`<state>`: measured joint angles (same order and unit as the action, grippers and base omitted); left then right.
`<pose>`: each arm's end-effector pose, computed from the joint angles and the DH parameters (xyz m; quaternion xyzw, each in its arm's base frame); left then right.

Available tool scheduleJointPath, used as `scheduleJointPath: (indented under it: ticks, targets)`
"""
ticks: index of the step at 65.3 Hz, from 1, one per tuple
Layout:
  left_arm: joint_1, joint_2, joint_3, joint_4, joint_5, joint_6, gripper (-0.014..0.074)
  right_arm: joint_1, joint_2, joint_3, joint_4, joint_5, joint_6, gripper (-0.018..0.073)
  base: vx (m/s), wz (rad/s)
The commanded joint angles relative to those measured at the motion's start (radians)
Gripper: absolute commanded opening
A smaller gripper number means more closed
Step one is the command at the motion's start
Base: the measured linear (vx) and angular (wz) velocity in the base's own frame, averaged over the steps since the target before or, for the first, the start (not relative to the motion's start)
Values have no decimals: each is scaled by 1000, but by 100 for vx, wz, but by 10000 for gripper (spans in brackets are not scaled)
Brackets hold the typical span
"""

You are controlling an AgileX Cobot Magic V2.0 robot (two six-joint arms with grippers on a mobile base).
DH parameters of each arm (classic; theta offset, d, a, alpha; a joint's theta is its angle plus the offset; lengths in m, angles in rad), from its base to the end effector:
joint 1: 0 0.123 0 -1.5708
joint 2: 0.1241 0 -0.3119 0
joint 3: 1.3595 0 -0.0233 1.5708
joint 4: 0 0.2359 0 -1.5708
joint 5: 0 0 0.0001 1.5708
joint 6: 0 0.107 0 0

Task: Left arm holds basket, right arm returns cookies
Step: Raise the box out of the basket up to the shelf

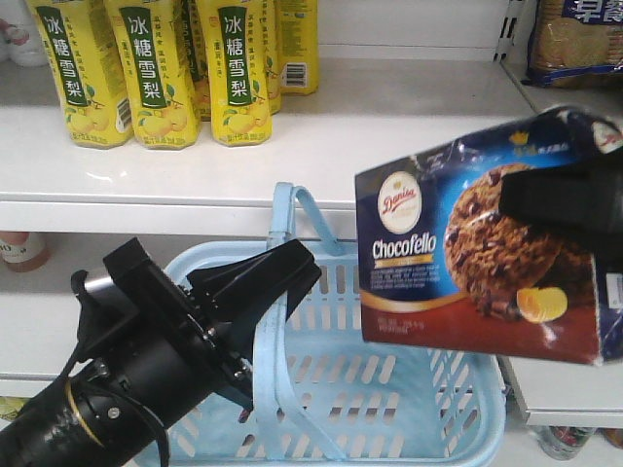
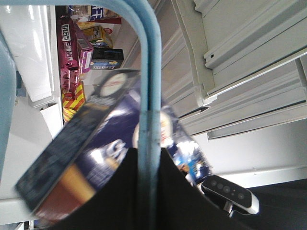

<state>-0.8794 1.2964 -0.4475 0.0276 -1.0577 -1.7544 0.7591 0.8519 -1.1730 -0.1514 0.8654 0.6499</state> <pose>0.1526 -0.1884 0.3165 -0.2397 0.5448 -0.7782 0.2002 0.1014 0.0792 0.4499 -0.0574 0.8446 0.2843 0.4500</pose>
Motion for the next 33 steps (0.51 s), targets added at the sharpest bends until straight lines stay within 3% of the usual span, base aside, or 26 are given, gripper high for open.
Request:
scheduleJointPath:
  ticks: [1, 20, 33]
  targets:
    - [0, -28, -33, -21, -127, 7, 0, -1, -20, -27, -106, -151, 43, -6, 0, 0]
    - [0, -28, -33, -21, -127, 7, 0, -2, -13, -27, -440, -234, 150, -6, 0, 0]
    - [0, -28, -33, -21, -127, 7, 0, -17, 46, -27, -503, -276, 162, -6, 0, 0]
